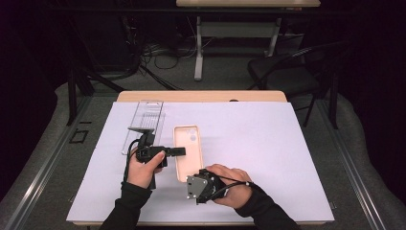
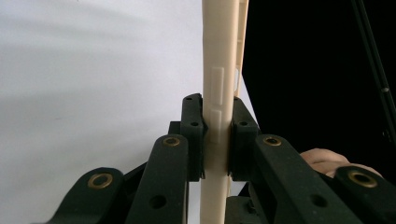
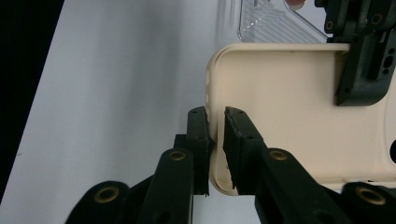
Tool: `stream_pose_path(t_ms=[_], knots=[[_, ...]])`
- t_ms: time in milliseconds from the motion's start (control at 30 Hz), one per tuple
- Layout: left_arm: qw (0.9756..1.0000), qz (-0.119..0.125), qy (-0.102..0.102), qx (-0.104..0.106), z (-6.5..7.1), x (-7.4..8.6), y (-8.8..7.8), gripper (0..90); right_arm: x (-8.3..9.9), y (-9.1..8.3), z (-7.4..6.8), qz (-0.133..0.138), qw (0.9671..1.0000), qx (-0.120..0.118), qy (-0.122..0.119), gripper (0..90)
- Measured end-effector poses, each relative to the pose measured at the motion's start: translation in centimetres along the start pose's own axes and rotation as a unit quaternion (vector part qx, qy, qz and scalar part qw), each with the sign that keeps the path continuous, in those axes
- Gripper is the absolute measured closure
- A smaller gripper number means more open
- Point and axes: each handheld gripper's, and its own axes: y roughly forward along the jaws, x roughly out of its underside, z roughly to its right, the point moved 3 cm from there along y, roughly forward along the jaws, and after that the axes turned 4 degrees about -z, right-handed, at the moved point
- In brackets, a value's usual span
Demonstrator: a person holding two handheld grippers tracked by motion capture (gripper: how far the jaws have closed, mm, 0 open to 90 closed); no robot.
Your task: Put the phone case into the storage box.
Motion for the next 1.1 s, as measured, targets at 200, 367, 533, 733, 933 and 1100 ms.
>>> stream_pose_path(t_ms=[200,367,533,733,933,1100], knots=[[1.0,0.007,0.006,0.002,-0.1,0.0,-0.2,81.0,-0.1,-0.5,0.2,0.015,0.9998,0.006,0.013,75.1],[0.9998,0.016,0.009,0.001,-0.1,-0.1,-0.4,81.0,-0.1,-0.9,0.4,0.021,0.9994,0.011,0.027,71.5],[0.9995,0.023,0.02,0.004,0.0,-0.2,-0.7,81.0,0.1,-1.1,0.6,0.023,0.9991,0.02,0.029,67.2],[0.9987,0.036,0.035,0.009,0.0,-0.2,-1.0,81.0,0.3,-1.4,1.0,0.039,0.9971,0.024,0.06,61.0],[0.9975,0.055,0.04,0.014,0.2,-0.2,-1.5,81.1,0.4,-2.0,1.5,0.055,0.9948,0.037,0.077,55.6],[0.996,0.065,0.058,0.017,0.3,-0.2,-1.8,81.0,0.7,-2.4,1.9,0.06,0.9929,0.05,0.089,51.8]])
